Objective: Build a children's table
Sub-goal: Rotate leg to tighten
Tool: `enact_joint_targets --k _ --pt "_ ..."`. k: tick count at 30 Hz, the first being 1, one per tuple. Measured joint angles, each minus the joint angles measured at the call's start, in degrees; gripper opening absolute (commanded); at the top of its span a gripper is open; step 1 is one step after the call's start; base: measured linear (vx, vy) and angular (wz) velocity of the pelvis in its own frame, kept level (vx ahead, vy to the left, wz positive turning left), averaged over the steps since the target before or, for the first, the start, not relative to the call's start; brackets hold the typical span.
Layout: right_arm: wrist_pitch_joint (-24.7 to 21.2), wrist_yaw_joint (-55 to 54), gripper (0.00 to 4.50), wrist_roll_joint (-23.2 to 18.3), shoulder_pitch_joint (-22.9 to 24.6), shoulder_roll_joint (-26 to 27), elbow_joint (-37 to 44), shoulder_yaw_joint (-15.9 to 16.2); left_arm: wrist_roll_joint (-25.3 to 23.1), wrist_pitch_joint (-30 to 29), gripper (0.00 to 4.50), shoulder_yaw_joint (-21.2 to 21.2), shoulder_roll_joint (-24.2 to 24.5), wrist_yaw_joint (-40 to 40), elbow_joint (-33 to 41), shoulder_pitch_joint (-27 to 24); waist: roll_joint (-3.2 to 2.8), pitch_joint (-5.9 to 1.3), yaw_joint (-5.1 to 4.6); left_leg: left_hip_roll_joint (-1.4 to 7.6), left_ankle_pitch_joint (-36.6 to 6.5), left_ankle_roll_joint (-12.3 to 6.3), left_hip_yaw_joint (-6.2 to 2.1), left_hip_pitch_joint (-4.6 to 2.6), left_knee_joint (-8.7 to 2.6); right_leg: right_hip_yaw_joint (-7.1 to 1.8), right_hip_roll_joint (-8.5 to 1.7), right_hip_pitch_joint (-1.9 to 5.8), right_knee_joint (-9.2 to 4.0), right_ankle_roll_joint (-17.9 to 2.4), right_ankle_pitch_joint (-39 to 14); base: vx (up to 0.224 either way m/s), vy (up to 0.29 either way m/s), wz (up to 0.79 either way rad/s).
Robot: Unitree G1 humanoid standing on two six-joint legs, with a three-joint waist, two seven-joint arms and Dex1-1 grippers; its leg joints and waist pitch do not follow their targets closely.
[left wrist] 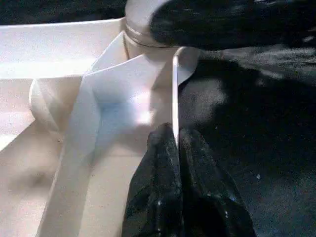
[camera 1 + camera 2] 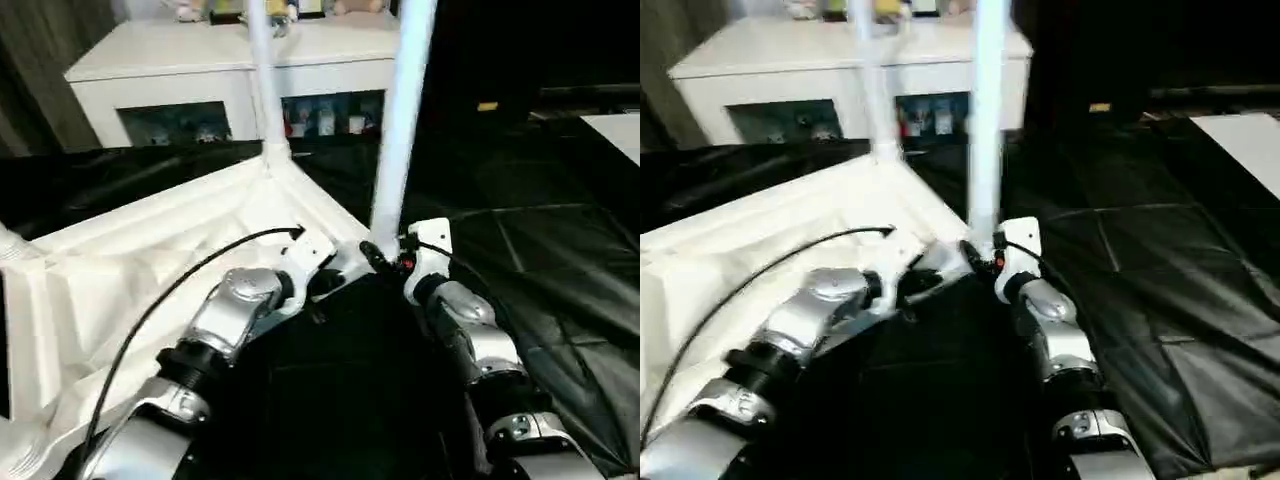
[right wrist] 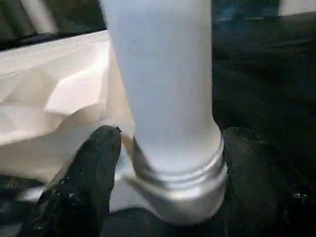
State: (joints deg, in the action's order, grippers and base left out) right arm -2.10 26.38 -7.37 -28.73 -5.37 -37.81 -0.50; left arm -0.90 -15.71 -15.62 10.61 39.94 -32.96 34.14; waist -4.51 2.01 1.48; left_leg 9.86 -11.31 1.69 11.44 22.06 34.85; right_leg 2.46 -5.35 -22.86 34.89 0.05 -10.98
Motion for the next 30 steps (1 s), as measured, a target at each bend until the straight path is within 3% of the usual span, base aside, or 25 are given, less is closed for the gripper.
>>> enact_joint_targets --k 8,14,23,30 --pt "-2.3 26.0 3.74 -3.6 6.2 -12.7 12.4 6.4 3.6 2.0 0.0 -0.7 9.0 15.0 9.4 -6.8 0.01 0.01 0.53 0.07 0.2 -0.3 -0.01 0.06 -0.25 0.09 0.07 -0.2 -0.03 0.4 -0.4 0.0 0.0 0.0" --pt "-3.3 35.6 3.74 -4.3 7.0 -16.9 15.3 8.9 5.8 2.0 0.0 -1.8 13.3 23.1 14.1 -9.8 0.12 0.08 1.58 0.09 0.0 -0.06 0.05 0.07 -0.25 0.09 0.05 -0.19 -0.01 0.4 -0.4 0.0 0.0 0.0" --pt "-4.3 41.4 3.74 -3.8 7.0 -20.5 16.8 11.6 6.2 0.8 0.0 -2.3 14.6 26.1 16.4 -11.0 0.19 0.12 1.92 0.06 0.0 -0.01 0.1 0.05 -0.15 0.01 0.01 -0.14 0.03 0.3 -0.4 0.0 0.0 0.0" --pt "-4.0 41.0 3.07 -3.5 6.9 -20.0 16.4 11.2 6.2 0.6 0.0 -2.3 14.7 26.3 16.6 -11.0 0.18 0.12 1.96 0.06 0.0 -0.01 0.1 0.06 -0.14 0.01 0.01 -0.14 0.03 0.3 -0.4 0.0 0.0 0.0"
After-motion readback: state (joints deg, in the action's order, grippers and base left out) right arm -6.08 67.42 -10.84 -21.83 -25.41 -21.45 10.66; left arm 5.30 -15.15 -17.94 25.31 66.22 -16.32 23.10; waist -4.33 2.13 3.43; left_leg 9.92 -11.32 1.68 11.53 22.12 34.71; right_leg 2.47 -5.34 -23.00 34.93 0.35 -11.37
